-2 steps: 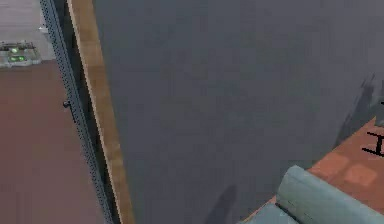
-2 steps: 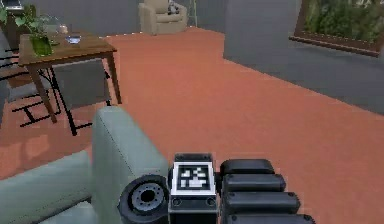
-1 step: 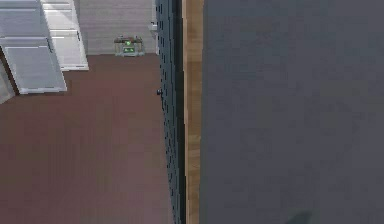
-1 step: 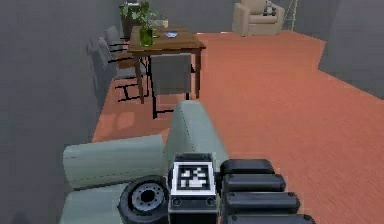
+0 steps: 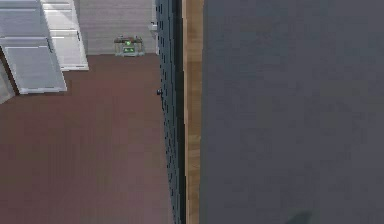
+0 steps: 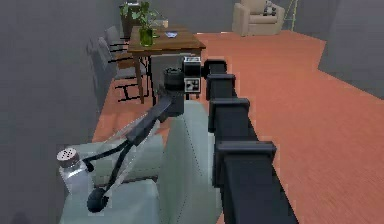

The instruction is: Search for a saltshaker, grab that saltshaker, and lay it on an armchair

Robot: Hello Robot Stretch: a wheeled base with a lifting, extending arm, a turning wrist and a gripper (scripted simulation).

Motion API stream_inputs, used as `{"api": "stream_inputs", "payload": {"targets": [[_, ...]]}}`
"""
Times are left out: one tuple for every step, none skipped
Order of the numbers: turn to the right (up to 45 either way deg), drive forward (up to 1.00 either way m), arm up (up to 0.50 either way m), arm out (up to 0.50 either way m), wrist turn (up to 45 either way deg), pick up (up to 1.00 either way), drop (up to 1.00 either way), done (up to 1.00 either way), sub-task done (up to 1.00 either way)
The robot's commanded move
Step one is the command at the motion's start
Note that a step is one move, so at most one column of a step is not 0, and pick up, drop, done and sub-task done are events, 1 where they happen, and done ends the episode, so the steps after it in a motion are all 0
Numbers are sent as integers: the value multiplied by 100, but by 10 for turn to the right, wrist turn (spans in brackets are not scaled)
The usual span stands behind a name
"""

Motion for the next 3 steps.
{"api": "stream_inputs", "payload": {"targets": [[0,0,0,0,450,0,0,0,0],[0,0,0,0,300,0,0,0,0],[0,0,-30,0,0,0,0,0,0]]}}
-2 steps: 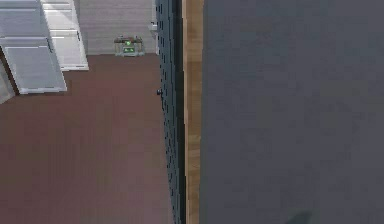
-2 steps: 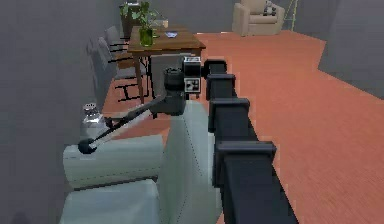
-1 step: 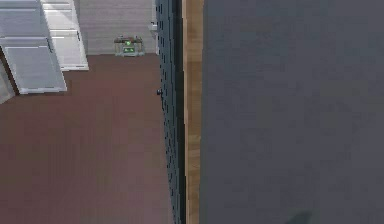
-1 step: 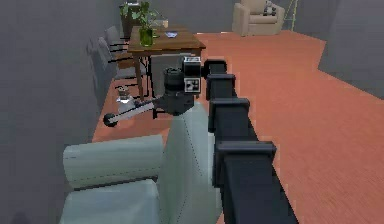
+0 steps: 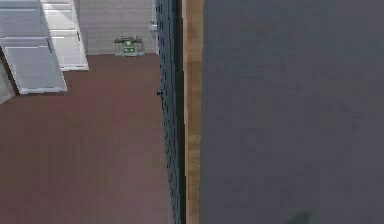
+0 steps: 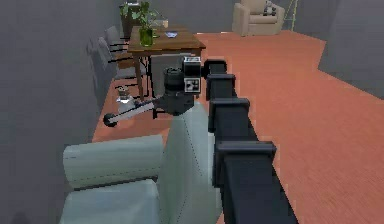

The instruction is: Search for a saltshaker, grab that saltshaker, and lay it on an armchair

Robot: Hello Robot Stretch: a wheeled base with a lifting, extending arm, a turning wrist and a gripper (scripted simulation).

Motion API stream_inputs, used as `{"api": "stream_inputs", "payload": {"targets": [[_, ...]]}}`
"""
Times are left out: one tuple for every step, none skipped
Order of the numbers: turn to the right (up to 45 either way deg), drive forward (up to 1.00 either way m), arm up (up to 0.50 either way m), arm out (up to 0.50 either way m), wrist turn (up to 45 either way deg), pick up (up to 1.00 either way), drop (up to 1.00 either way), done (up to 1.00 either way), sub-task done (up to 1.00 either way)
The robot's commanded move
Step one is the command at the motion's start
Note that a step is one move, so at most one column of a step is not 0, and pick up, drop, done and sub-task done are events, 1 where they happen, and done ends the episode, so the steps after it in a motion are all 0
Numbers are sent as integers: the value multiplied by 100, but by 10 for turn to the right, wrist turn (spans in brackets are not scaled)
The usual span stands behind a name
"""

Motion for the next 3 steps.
{"api": "stream_inputs", "payload": {"targets": [[0,0,-50,0,0,0,0,0,0],[0,0,0,0,0,0,100,0,0],[0,0,0,-10,0,0,0,0,0]]}}
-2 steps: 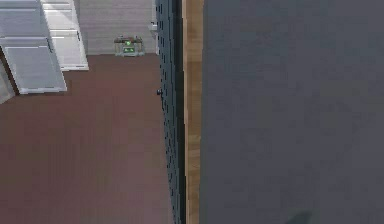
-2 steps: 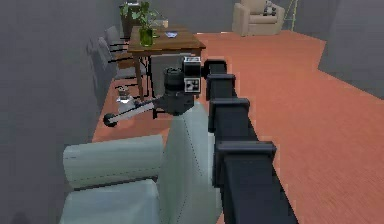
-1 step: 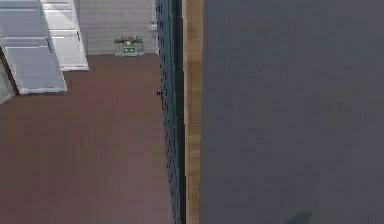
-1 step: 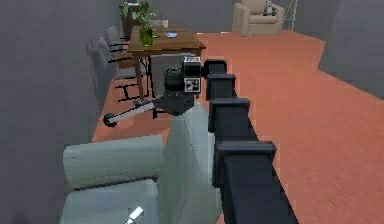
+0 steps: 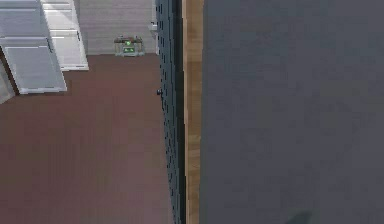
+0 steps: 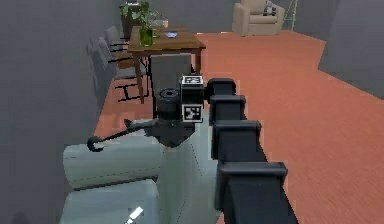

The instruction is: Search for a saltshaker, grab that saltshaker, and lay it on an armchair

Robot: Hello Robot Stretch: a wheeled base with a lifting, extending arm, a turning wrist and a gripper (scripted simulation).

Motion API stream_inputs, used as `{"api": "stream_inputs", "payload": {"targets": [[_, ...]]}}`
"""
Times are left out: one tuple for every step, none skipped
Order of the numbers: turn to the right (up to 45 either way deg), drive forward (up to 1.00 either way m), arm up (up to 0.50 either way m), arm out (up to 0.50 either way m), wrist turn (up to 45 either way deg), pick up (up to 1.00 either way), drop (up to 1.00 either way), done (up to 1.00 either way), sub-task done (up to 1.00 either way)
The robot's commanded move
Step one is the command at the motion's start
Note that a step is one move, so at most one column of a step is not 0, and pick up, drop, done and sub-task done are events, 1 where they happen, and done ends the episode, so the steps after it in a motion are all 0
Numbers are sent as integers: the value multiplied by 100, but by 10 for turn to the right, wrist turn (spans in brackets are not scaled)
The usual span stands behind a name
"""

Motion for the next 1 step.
{"api": "stream_inputs", "payload": {"targets": [[0,0,0,0,0,0,0,100,0]]}}
